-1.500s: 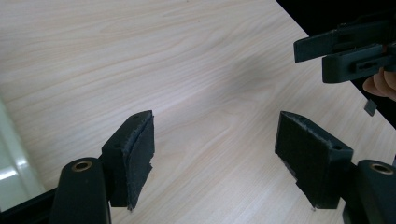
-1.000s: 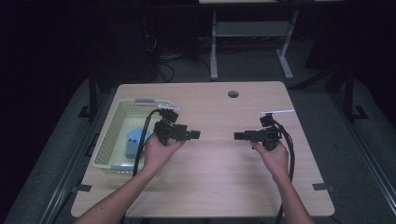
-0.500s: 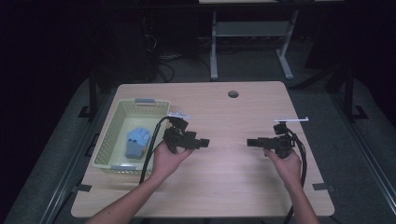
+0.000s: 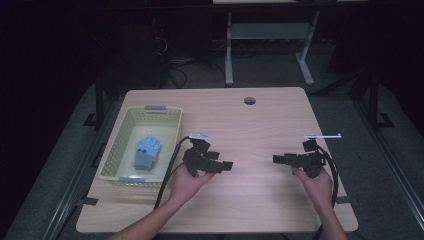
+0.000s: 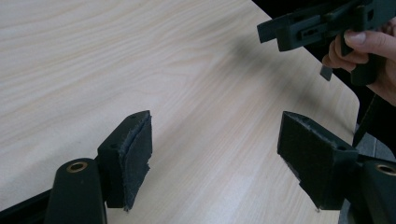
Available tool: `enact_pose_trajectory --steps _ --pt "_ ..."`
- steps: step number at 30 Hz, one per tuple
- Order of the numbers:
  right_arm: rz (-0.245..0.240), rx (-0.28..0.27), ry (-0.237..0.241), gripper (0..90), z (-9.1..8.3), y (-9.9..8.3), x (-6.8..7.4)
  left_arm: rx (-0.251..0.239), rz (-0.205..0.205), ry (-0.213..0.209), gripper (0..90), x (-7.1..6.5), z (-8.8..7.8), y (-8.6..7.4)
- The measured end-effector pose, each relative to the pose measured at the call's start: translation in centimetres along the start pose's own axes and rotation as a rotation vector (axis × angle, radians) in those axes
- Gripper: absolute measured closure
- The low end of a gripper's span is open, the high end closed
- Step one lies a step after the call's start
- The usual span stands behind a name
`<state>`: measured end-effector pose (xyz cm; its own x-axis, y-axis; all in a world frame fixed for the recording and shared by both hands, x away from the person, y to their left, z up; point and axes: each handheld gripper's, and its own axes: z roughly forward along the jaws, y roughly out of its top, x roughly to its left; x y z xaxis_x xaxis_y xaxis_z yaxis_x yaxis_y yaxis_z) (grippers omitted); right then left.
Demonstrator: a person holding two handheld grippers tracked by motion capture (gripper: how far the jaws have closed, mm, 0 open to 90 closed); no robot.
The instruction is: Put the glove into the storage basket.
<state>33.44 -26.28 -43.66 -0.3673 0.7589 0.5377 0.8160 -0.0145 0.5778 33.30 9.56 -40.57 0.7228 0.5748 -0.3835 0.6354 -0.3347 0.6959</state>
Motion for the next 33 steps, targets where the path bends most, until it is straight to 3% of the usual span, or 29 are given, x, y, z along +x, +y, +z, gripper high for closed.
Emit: enact_pose_trajectory --steps 12,18,22,33 --pt "-0.023 0.006 -0.013 29.9 -0.5 -1.6 -0.1 -0.017 0.015 -0.020 26.1 -0.6 -0.3 -2.5" --pt "-0.022 -0.010 0.010 29.8 -1.0 -2.5 -0.1 -0.011 -0.008 -0.056 26.1 -0.8 0.0 -4.2" --pt "-0.027 -0.019 0.012 29.5 -1.3 -2.9 -0.1 0.004 0.016 -0.051 25.9 -1.2 0.1 -5.0" --pt "-0.046 -0.039 -0.018 29.1 -1.7 -4.7 -0.3 -0.014 0.071 -0.051 25.4 -2.3 -0.5 -7.1"
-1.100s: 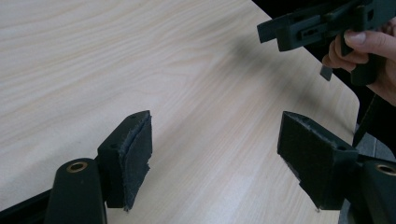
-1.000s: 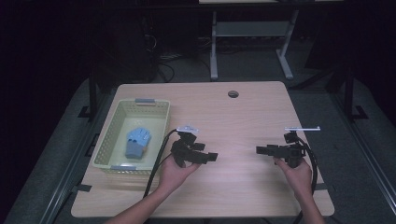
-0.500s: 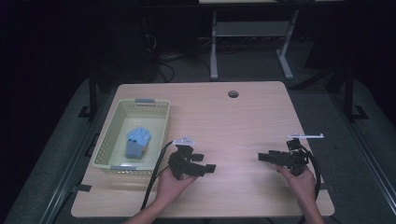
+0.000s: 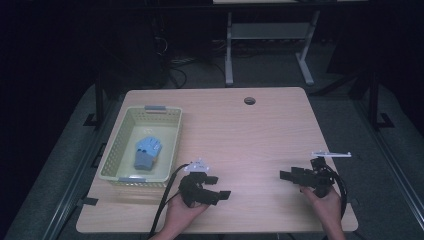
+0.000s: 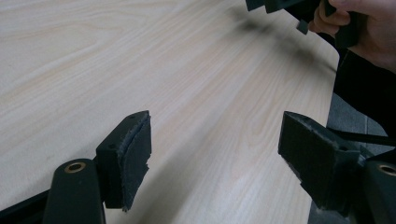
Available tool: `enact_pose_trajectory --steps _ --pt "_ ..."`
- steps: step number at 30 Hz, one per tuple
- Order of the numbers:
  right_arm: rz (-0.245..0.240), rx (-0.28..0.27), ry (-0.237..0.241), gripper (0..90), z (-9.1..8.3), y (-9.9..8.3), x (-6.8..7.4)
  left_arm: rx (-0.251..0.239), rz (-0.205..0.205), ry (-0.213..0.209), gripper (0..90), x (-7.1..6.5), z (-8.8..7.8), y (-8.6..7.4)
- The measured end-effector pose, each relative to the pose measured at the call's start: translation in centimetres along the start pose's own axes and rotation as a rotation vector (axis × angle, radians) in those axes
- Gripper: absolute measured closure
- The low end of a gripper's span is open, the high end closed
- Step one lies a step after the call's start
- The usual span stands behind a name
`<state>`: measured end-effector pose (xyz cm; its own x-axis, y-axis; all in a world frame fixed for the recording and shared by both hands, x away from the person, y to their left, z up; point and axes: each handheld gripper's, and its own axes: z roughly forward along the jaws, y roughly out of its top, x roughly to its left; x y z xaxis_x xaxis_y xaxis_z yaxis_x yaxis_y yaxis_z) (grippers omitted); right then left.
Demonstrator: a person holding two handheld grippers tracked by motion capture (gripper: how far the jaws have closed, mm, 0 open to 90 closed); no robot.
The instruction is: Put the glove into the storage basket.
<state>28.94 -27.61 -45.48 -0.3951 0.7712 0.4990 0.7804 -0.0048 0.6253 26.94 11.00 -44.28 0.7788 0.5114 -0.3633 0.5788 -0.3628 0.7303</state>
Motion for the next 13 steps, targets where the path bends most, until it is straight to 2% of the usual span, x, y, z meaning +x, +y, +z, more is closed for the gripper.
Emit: enact_pose_trajectory --steps 2,5,8,13 --pt "0.002 -0.019 0.006 28.9 -0.1 -0.3 0.0 -0.007 -0.001 -0.005 25.4 0.0 -0.1 -0.4" --pt "0.012 -0.034 0.029 28.1 0.0 -0.8 0.3 -0.031 -0.024 -0.017 25.4 0.2 -0.2 -0.9" --pt "-0.008 -0.029 0.045 27.4 0.4 -0.9 1.0 -0.037 -0.023 -0.021 25.4 0.4 -0.4 -1.0" --pt "-0.076 -0.006 0.025 27.3 0.8 -0.9 1.9 -0.066 0.014 -0.011 25.5 0.2 -1.3 -1.1"
